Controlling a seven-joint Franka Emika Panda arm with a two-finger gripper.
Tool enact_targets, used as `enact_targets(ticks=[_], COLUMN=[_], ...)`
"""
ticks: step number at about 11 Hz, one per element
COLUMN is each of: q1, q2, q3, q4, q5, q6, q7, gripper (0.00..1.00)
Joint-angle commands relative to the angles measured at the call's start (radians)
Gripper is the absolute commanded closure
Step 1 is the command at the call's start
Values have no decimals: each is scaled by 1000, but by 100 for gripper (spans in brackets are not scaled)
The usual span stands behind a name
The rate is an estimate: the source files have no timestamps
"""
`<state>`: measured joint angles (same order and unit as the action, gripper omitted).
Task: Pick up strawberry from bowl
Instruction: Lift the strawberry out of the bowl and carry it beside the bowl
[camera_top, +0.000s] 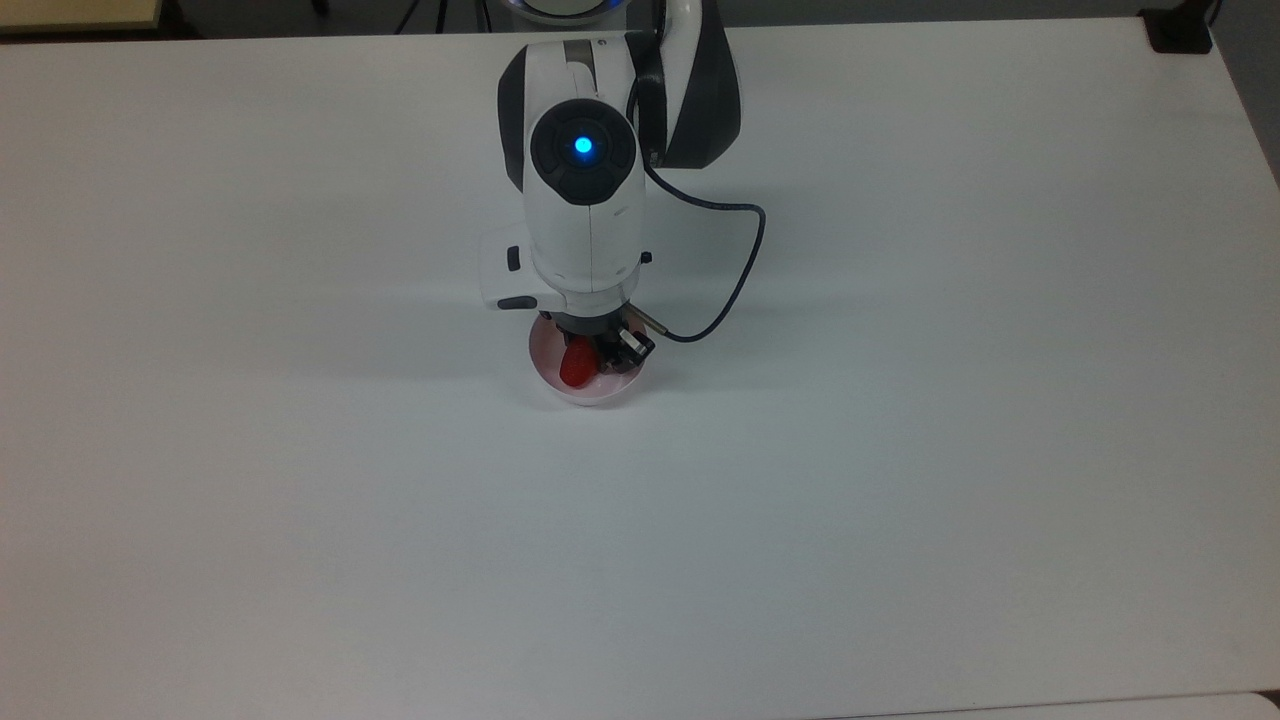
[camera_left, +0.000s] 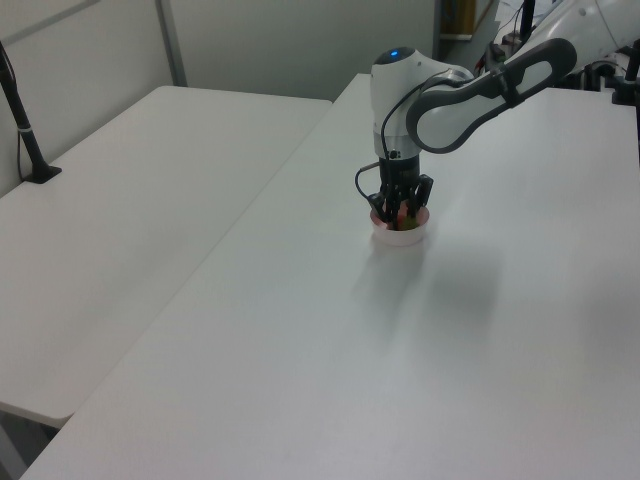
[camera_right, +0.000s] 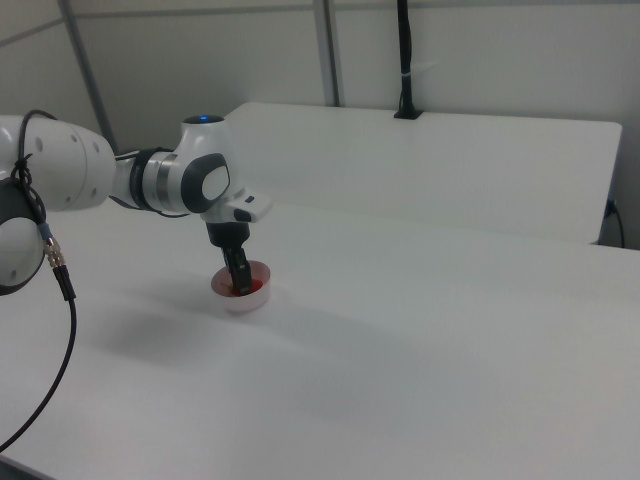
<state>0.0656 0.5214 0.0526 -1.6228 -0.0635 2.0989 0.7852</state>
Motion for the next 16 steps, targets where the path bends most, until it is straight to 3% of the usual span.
enact_targets(ticks=[1,6,11,13,15,16], q1=[0,-4,-170,-237,-277,-277], q2=[-53,-101,-104,-100,-95,-106], q3=[-5,-13,-19,-19,-19,-19], q4=[-14,44,52,50,50,52], q5=[-4,-2,-64,-88,-117,-117], q6=[-19,-190,-203,-198,-197,-203], q7=[-35,-163,-384,-460,-498,-503], gripper=[59,59,57,36,0,0])
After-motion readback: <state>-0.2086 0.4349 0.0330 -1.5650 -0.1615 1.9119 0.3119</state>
